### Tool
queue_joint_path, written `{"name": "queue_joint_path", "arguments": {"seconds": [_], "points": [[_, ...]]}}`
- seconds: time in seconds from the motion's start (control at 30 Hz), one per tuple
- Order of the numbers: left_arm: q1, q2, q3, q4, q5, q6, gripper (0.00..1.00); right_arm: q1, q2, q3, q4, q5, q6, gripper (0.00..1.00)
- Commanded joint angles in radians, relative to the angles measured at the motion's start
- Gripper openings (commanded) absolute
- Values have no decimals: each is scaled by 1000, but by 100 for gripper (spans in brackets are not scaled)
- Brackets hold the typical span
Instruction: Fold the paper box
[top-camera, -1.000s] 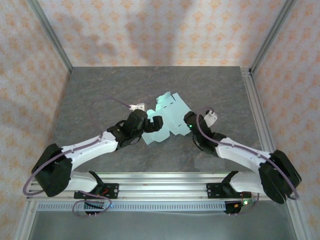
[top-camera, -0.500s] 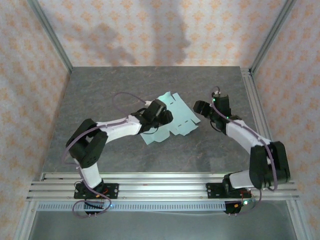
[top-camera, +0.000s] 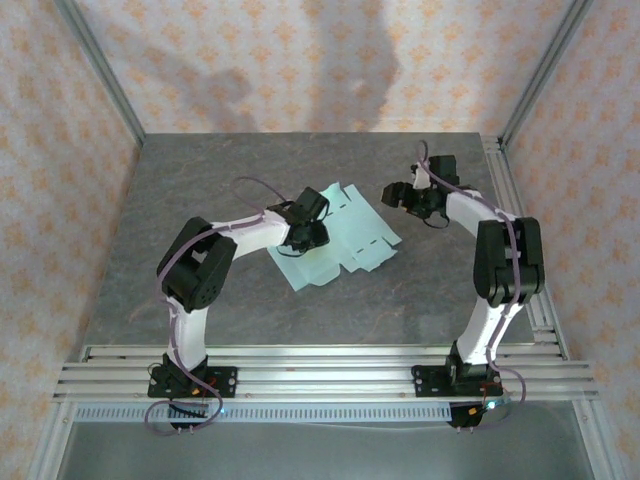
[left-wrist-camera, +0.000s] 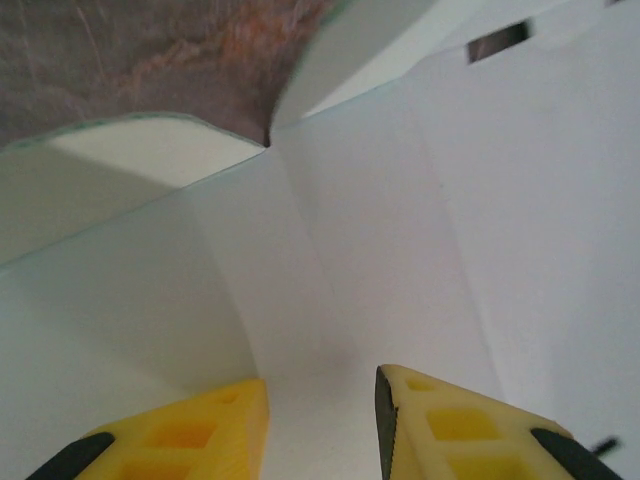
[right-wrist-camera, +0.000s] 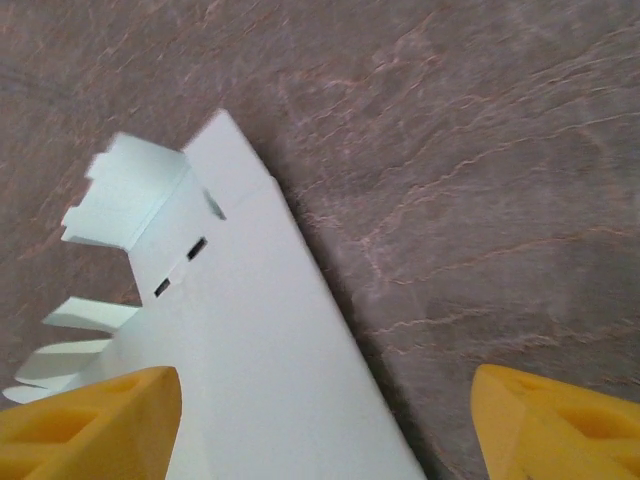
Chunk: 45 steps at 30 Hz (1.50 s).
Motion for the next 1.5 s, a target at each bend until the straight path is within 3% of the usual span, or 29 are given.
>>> {"name": "queue_joint_path", "arguments": {"seconds": [0.0, 0.2, 0.4, 0.53, 0.8, 1.1, 1.27, 1.33, 1.4, 1.47], "points": [[-5, 17, -31, -27, 20, 7, 35, 0, 60, 76, -99, -83, -25, 76], [-4, 15, -63, -49, -13, 2, 33, 0, 144, 149, -186, -121, -75, 76], [-4, 11, -84, -41, -20, 7, 32, 0, 218, 204, -221, -255, -139, 71], [-5, 6, -87, -37, -13, 6, 32, 3, 245, 220, -210, -339, -142, 63], [-7, -2, -92, -36, -7, 17, 33, 9, 252, 234, -250, -347, -253, 34], [-10, 17, -92, -30, 9, 25, 33, 26, 292, 332, -403, -384, -388, 32], [-10, 7, -94, -30, 10, 28, 33, 31, 322, 387, -474, -385, -438, 37], [-10, 5, -94, -35, 6, 31, 33, 31, 327, 404, -499, -378, -450, 32], [-10, 3, -95, -38, 5, 33, 33, 31, 321, 412, -512, -360, -456, 21], [-10, 2, -95, -36, 5, 33, 33, 32, 307, 406, -509, -347, -456, 19]]}}
